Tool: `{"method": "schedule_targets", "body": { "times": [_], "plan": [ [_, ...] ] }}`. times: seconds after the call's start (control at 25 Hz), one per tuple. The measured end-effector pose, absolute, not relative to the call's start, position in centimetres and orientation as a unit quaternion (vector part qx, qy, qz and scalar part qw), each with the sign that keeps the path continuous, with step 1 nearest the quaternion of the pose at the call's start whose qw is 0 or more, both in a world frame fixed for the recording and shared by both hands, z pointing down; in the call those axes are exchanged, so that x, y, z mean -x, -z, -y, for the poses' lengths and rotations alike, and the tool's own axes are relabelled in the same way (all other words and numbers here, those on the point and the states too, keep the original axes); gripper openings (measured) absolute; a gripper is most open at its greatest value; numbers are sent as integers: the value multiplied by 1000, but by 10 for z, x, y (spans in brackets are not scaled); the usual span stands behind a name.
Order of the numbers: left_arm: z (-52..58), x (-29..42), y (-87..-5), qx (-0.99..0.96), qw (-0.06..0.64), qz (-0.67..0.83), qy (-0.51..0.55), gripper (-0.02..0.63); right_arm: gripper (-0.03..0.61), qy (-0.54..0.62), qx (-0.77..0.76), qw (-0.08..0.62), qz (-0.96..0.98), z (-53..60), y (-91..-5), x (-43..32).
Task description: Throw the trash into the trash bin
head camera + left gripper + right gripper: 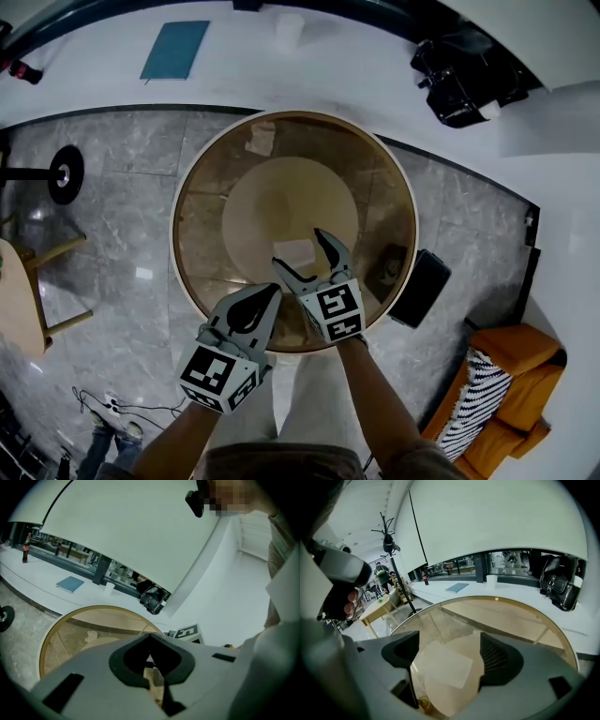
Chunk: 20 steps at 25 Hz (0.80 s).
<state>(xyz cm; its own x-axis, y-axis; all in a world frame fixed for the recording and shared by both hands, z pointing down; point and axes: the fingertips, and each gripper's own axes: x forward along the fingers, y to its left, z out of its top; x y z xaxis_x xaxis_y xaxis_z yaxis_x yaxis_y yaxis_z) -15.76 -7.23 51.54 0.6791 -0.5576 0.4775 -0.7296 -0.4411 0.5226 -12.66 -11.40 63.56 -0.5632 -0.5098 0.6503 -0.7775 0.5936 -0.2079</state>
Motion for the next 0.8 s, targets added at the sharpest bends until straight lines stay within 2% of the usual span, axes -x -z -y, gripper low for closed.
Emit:
{"method": "schedule_targets", "body": {
  "times": [0.8],
  "plan": [
    [59, 153, -522, -842, 370, 371, -126, 17, 423, -335, -438, 262, 792, 80, -664, 115]
  ]
}}
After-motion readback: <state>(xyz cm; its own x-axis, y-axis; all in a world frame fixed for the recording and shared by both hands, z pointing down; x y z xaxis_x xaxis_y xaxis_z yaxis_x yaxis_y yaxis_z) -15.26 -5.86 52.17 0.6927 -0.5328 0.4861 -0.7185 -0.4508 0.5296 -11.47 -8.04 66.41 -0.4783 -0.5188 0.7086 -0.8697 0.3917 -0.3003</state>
